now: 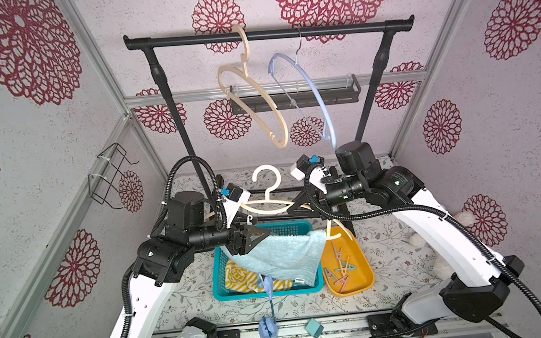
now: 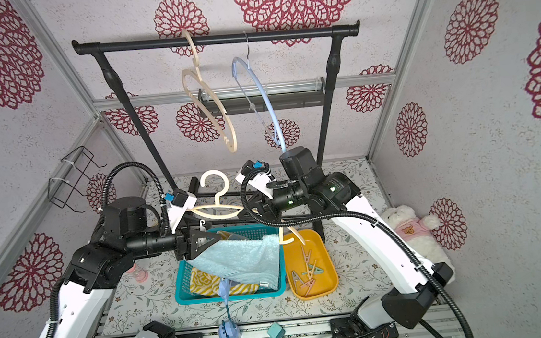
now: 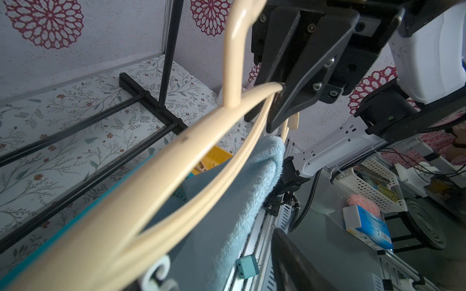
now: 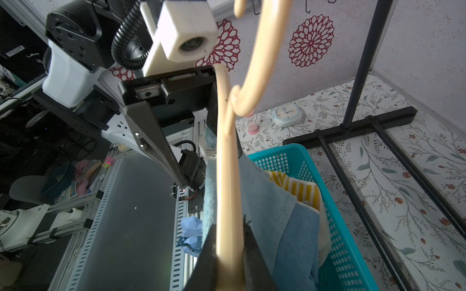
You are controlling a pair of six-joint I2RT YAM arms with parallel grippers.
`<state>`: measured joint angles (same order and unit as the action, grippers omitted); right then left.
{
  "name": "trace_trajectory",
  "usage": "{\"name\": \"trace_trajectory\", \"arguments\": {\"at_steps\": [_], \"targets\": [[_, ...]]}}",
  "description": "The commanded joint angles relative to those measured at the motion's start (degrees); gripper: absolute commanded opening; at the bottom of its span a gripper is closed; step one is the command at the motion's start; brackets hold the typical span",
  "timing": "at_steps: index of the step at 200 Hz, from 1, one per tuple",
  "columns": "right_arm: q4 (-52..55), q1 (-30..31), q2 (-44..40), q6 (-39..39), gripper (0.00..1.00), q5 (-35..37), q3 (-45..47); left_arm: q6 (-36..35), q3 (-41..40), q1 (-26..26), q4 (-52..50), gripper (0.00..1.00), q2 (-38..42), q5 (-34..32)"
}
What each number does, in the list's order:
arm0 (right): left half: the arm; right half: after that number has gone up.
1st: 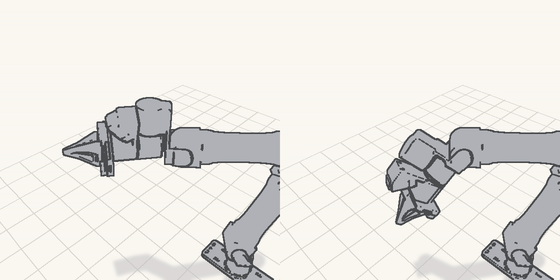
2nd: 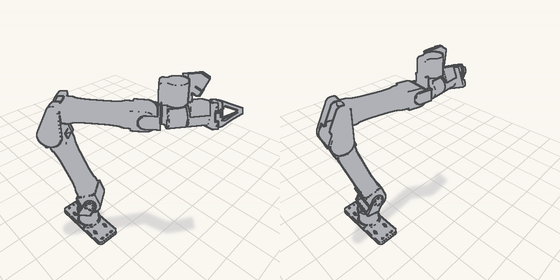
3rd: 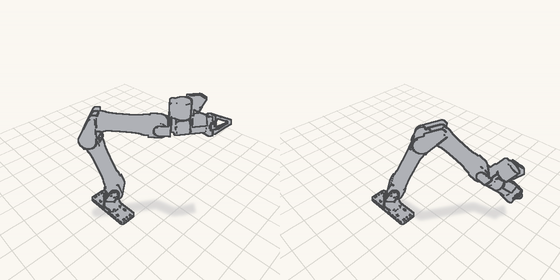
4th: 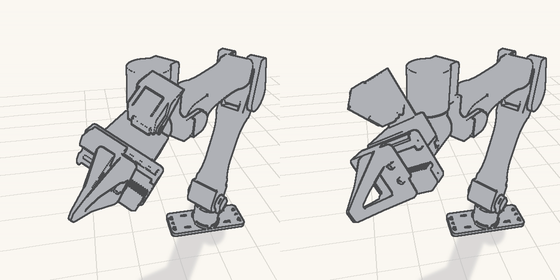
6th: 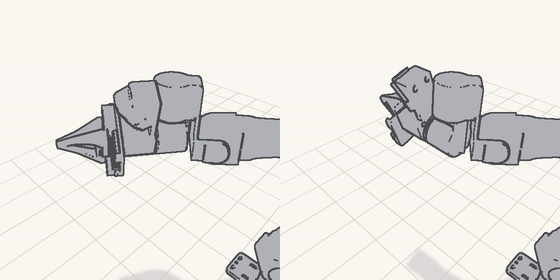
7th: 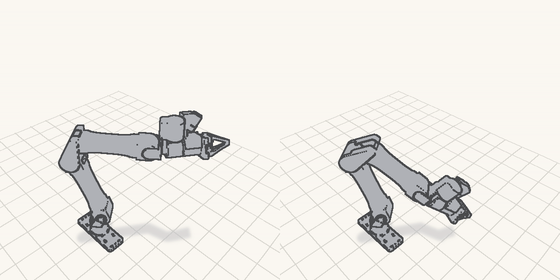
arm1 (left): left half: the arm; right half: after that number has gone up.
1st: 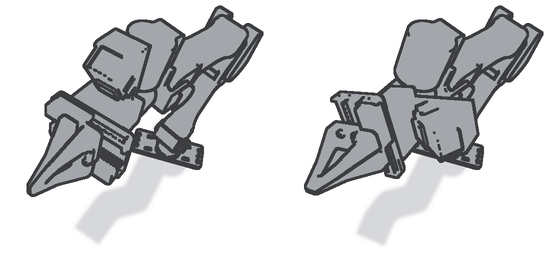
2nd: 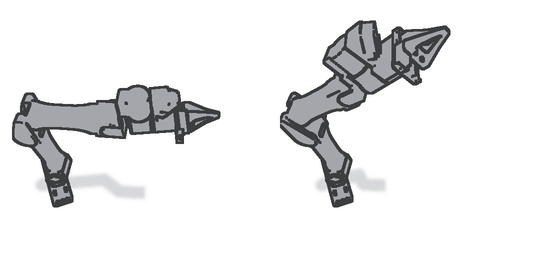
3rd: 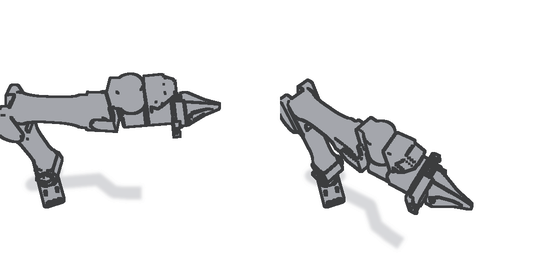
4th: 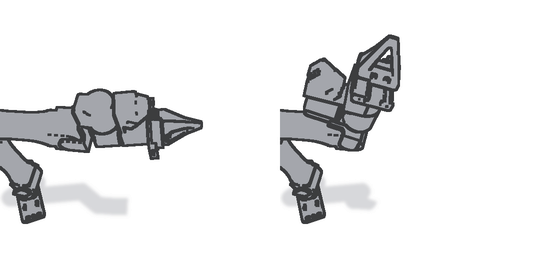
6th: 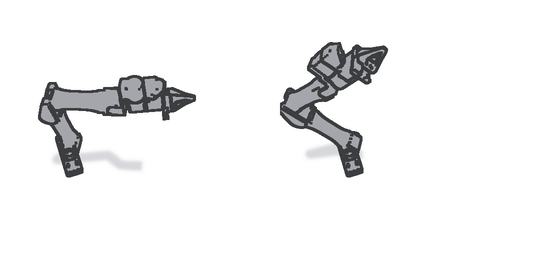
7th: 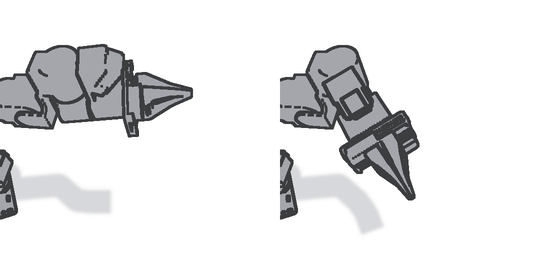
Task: Remove the clothespins securing towels to the hanger
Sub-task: Remove the clothespin from the hanger.
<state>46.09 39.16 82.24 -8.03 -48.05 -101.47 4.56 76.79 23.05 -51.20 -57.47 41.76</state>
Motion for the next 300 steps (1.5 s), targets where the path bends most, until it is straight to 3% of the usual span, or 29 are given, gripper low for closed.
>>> {"name": "trace_trajectory", "arguments": {"at_steps": [1, 43, 110, 165, 231, 300], "targets": [[0.2, -0.5, 0.0, -1.6, 0.0, -4.8, -2.4, -1.8, -0.3, -1.6, -1.0, 0.73, 1.1, 3.0], [0.2, -0.8, 0.4, -1.4, 0.0, -5.9, -3.1, -2.8, -0.5, -2.5, -2.6, 0.74, 1.3, 5.6], [0.9, -0.9, 1.1, -1.5, 0.0, -7.6, -3.9, -3.3, -0.8, -2.7, -3.1, 0.55, 1.5, 8.5], [2.6, -1.1, 2.2, -2.4, 0.0, -9.0, -5.3, -4.3, -1.2, -2.8, -4.6, 0.56, 2.5, 8.9], [2.6, -1.0, 2.4, -2.1, 0.0, -9.3, -5.4, -4.8, -1.0, -2.9, -5.0, 0.43, 2.1, 9.7], [2.5, -1.0, 2.7, -2.0, 0.0, -8.7, -5.3, -4.2, -1.1, -3.0, -3.7, 0.07, 2.0, 9.9]]}}
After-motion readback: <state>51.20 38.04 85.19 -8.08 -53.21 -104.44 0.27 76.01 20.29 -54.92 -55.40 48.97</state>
